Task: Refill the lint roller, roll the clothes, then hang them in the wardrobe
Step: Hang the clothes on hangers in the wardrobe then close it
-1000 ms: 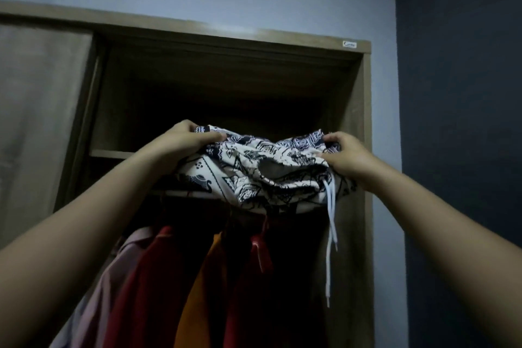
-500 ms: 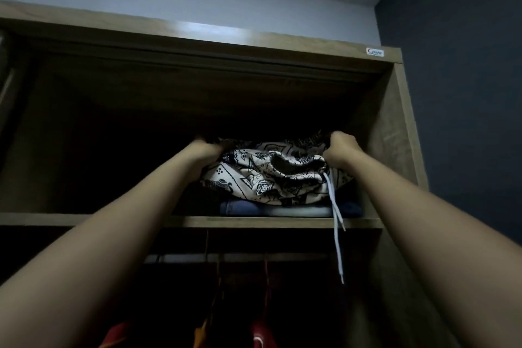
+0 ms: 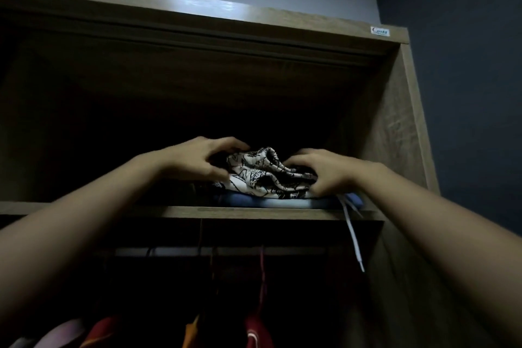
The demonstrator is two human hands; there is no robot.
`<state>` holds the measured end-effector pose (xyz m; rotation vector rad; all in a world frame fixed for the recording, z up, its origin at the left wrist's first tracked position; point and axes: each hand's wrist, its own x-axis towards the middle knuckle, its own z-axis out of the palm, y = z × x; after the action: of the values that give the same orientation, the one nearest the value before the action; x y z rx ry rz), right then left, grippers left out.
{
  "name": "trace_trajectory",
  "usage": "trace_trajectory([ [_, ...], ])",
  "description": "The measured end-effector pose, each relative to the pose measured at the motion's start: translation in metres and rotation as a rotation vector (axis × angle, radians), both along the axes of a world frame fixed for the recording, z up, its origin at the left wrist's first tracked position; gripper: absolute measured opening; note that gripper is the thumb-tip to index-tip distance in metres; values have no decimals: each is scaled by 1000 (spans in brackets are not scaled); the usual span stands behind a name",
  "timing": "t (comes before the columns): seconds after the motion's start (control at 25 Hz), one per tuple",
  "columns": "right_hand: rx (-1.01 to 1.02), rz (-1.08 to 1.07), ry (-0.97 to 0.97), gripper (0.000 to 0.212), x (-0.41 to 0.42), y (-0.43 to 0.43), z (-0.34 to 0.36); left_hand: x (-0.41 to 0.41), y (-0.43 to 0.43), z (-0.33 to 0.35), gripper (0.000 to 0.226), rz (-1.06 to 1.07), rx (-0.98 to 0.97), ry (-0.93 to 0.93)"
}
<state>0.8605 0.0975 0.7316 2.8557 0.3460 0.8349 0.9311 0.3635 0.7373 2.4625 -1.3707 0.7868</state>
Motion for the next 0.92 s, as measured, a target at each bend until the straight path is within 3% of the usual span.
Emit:
trace_trajectory([
  [0.08, -79, -42, 11, 83, 0, 3, -4, 3, -2, -2, 91, 87, 114, -94],
  [0.16, -61, -87, 65, 88, 3, 4, -3, 4, -11, -5, 98, 111, 92, -146],
  [0.28, -14, -150, 140, 90, 6, -1, 4, 3, -30, -9, 88, 208, 44, -345],
  [0.36, -40, -162, 93, 83, 4, -7, 5, 5, -39, -13, 67, 129, -14, -474],
  [0.44, -132, -170, 18, 70, 4, -12, 0, 11, -42, -14, 55, -73, -74, -330],
  [0.48, -179, -173, -17, 64, 4, -14, -2, 13, -43, -12, 59, -126, -86, -231],
  [0.6, -230, -181, -135, 52, -1, -16, 4, 16, -50, 0, 83, -103, -31, -147],
  [0.68, -211, -237, -175, 53, -4, -20, 11, 15, -59, 3, 81, -63, -2, -154],
  [0.84, 53, -275, 145, 62, 2, -22, 2, 9, -68, -1, 57, -67, 37, -174],
  [0.92, 179, -156, 127, 63, 0, -22, 5, 8, -66, 2, 43, -71, 30, -252],
])
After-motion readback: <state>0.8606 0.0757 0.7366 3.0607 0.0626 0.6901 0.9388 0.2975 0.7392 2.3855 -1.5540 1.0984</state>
